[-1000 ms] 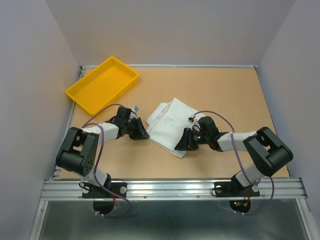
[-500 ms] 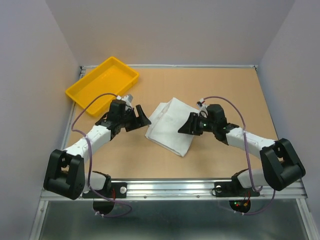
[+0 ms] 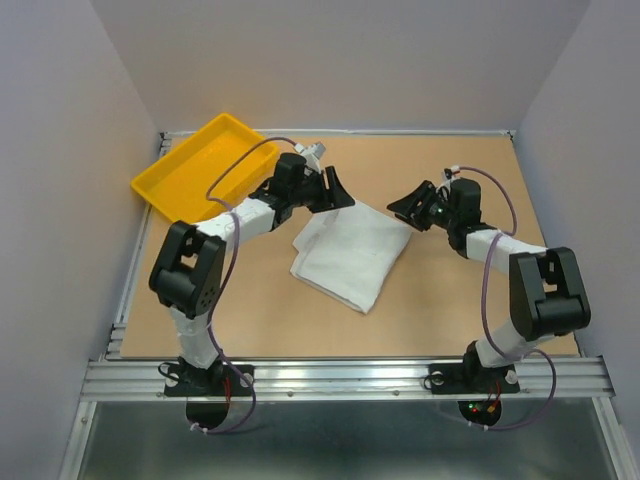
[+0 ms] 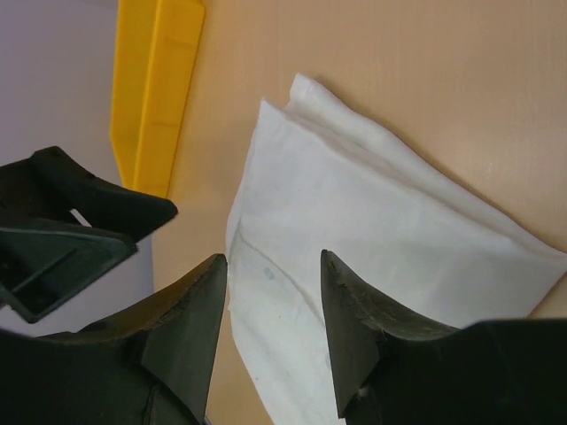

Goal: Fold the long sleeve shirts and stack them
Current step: Fold the shirt

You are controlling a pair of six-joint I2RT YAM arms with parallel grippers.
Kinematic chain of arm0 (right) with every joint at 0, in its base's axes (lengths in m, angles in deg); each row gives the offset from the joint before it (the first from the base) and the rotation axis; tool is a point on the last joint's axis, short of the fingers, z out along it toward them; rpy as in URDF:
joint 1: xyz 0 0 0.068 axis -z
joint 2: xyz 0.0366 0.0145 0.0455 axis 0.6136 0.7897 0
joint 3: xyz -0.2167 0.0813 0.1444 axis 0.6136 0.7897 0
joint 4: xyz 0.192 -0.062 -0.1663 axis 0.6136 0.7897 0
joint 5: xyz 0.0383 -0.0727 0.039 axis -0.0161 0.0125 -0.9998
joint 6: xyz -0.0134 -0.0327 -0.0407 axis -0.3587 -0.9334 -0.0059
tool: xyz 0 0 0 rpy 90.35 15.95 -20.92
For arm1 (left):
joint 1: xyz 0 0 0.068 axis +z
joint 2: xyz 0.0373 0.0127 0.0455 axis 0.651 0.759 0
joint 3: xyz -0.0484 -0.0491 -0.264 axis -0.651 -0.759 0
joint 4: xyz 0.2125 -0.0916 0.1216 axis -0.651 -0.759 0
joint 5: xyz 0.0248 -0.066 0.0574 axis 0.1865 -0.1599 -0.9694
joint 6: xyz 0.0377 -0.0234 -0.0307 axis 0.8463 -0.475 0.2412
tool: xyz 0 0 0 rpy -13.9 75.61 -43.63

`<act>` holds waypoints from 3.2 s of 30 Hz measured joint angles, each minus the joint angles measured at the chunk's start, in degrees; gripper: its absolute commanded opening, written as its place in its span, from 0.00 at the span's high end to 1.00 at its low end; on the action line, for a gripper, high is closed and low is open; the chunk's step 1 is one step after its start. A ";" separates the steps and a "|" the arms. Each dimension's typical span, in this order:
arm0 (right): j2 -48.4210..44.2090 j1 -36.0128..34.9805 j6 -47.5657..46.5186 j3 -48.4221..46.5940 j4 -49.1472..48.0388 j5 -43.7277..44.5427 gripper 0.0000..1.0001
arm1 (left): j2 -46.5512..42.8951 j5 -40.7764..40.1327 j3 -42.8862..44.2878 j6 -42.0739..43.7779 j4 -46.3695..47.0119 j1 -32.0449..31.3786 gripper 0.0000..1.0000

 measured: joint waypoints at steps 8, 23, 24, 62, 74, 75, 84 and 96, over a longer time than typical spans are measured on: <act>12.87 0.09 4.11 0.22 -10.10 -1.01 0.51 | 16.92 2.10 2.08 -1.29 3.08 -1.97 0.43; 18.97 3.26 3.17 6.45 -20.98 -2.19 0.52 | 13.77 4.00 -5.46 -3.61 11.21 2.14 0.40; 18.47 3.28 3.04 6.45 -20.48 -2.40 0.52 | 12.61 3.93 -6.05 -3.63 10.56 2.16 0.40; 16.59 4.70 -1.55 -5.27 -11.10 -6.45 0.53 | 19.21 3.91 6.32 -3.69 7.19 2.12 0.39; 7.43 -8.09 1.79 6.71 -16.50 -8.52 0.53 | 3.08 1.11 -13.90 -0.35 6.62 0.09 0.39; 8.44 -8.04 2.36 8.94 -17.20 -8.24 0.53 | 3.08 0.79 -15.91 -0.39 6.25 -0.04 0.39; 9.66 -7.56 0.11 15.63 -18.10 -7.45 0.52 | -1.79 -2.14 -22.51 -0.74 6.16 -0.17 0.39; -8.17 -11.67 -21.14 3.43 13.31 5.18 0.52 | -17.03 -17.05 -24.83 0.90 -11.02 -0.11 0.41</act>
